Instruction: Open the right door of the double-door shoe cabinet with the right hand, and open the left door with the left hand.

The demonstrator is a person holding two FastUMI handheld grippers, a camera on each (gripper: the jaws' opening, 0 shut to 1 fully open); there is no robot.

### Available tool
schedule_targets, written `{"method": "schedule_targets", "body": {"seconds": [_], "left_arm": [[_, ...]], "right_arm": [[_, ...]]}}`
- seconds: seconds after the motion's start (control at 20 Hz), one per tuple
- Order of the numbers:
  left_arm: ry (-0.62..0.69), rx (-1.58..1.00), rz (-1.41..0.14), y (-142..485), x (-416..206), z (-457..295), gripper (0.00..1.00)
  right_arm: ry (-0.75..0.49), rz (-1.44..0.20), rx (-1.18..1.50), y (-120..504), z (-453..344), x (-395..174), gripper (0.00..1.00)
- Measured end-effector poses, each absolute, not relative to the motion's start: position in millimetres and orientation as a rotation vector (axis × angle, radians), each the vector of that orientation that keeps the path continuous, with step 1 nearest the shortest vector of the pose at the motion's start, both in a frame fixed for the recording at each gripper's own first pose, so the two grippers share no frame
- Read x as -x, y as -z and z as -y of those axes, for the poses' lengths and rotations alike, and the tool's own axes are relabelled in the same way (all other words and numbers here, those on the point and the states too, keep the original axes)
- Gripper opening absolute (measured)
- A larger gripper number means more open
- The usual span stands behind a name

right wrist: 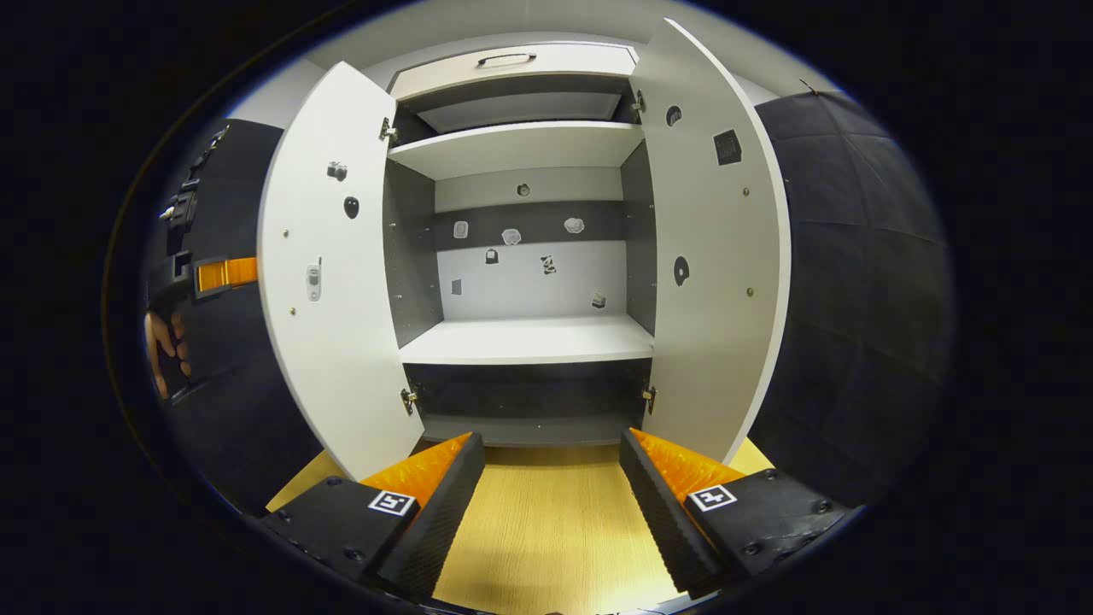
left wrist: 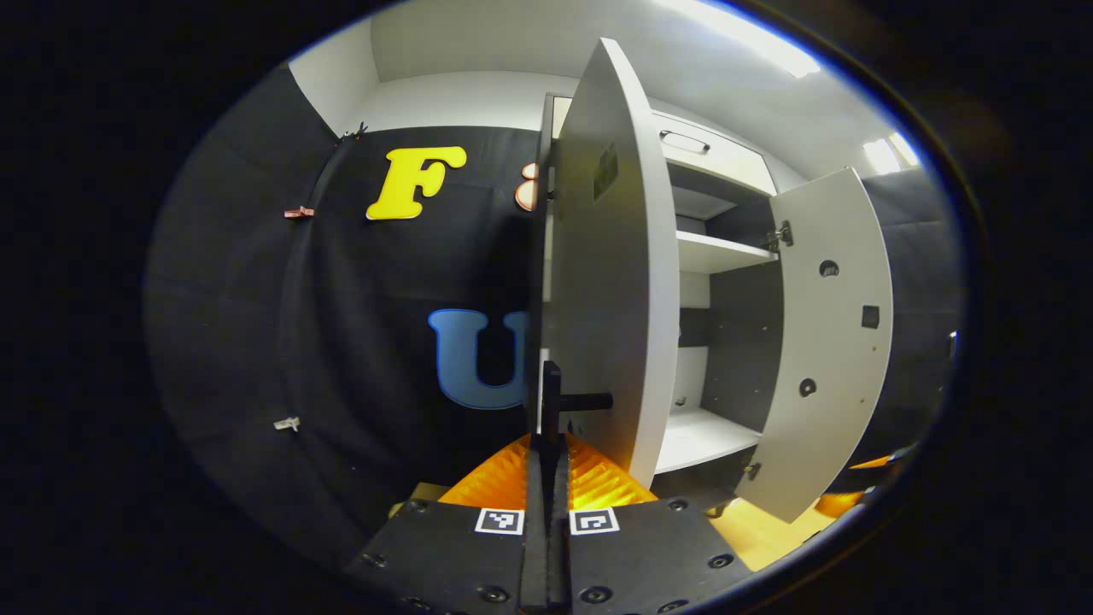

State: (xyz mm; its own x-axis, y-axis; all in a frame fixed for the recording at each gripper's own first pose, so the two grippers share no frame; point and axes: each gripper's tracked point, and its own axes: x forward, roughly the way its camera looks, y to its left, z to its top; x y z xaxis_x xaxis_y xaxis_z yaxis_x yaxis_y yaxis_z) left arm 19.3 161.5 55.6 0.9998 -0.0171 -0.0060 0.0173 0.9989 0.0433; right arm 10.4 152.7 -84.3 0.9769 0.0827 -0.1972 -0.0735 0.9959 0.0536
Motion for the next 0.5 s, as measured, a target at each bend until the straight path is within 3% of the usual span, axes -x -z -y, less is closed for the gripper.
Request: {"method": "schedule_targets", "body": {"seconds": [0.1, 0.5], "left_arm": [[0.102, 0.064, -0.02, -55, -15, -148, 0.05], [0.001, 0.089, -0.051, -41, 29, -149, 0.05]], "right_arm": [[-0.079, -0.196, -0.047, 80, -151, -8, 1.0], [-0.1, -0.153, -0.05, 61, -130, -2, 1.0]]}}
